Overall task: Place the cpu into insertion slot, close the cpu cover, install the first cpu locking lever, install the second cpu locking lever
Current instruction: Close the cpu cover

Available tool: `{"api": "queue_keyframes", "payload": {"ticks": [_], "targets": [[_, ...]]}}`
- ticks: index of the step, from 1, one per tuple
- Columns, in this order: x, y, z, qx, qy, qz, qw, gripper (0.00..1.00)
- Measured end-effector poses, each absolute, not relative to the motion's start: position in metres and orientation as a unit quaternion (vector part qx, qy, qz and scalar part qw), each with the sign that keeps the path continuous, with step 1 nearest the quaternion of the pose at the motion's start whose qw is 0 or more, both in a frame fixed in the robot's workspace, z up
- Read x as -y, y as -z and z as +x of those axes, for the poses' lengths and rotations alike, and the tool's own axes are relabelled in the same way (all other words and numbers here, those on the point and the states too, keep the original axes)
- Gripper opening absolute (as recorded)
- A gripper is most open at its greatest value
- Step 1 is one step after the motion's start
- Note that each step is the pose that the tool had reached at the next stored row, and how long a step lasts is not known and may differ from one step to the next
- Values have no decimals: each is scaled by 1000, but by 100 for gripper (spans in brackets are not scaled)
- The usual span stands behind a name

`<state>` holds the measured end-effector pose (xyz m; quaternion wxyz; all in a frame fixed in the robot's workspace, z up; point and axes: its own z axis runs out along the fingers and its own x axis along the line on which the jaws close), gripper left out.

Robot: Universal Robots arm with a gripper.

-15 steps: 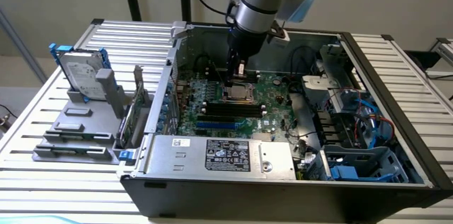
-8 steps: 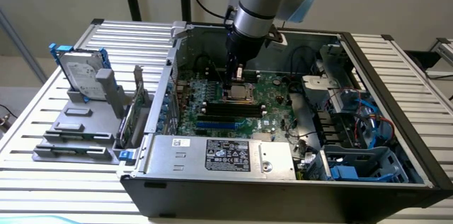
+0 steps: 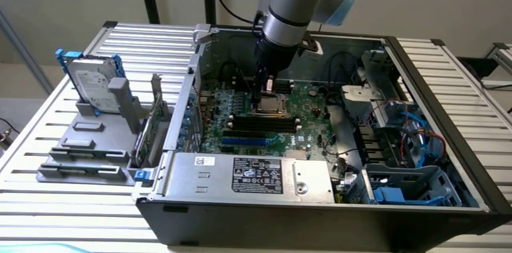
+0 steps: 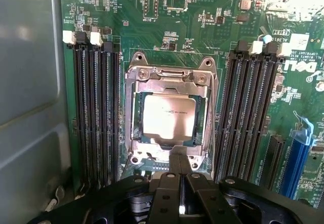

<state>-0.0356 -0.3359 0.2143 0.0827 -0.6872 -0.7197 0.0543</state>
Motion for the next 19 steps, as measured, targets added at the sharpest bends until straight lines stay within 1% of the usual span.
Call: {"api": "queue_keyframes", "payload": {"ticks": [13, 19], "targets": [[336, -201, -39, 720, -49, -687, 88, 11], [337, -205, -39, 719, -49, -687, 92, 11]]}}
